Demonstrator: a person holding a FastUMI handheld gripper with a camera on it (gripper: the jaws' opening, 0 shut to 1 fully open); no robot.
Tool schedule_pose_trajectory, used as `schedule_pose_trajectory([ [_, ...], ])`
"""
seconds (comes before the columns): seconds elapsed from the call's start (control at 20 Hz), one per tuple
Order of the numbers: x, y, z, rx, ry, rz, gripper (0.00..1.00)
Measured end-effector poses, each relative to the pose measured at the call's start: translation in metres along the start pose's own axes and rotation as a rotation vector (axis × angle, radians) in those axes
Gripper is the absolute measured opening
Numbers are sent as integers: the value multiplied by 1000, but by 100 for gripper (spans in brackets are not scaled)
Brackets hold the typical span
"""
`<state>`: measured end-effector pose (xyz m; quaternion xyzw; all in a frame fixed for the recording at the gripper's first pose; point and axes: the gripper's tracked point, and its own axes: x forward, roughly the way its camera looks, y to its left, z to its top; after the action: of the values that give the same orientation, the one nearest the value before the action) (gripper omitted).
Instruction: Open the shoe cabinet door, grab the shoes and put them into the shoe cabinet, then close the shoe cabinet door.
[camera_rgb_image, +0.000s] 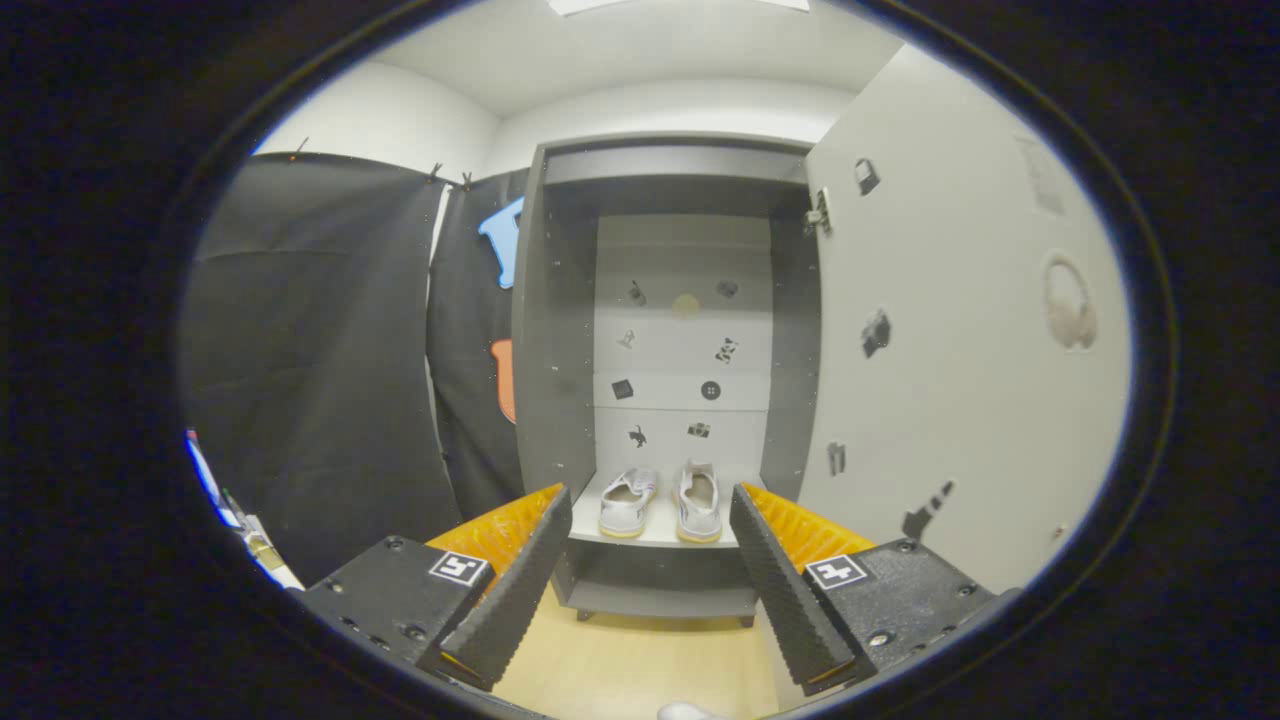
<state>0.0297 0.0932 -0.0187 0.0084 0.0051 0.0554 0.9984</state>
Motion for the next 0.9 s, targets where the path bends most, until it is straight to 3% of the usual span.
schedule_pose_trajectory([
  [0.4,-131,-58,7,3,-33,-44,100],
  [0.9,-209,-217,-5,41,-41,-277,100],
])
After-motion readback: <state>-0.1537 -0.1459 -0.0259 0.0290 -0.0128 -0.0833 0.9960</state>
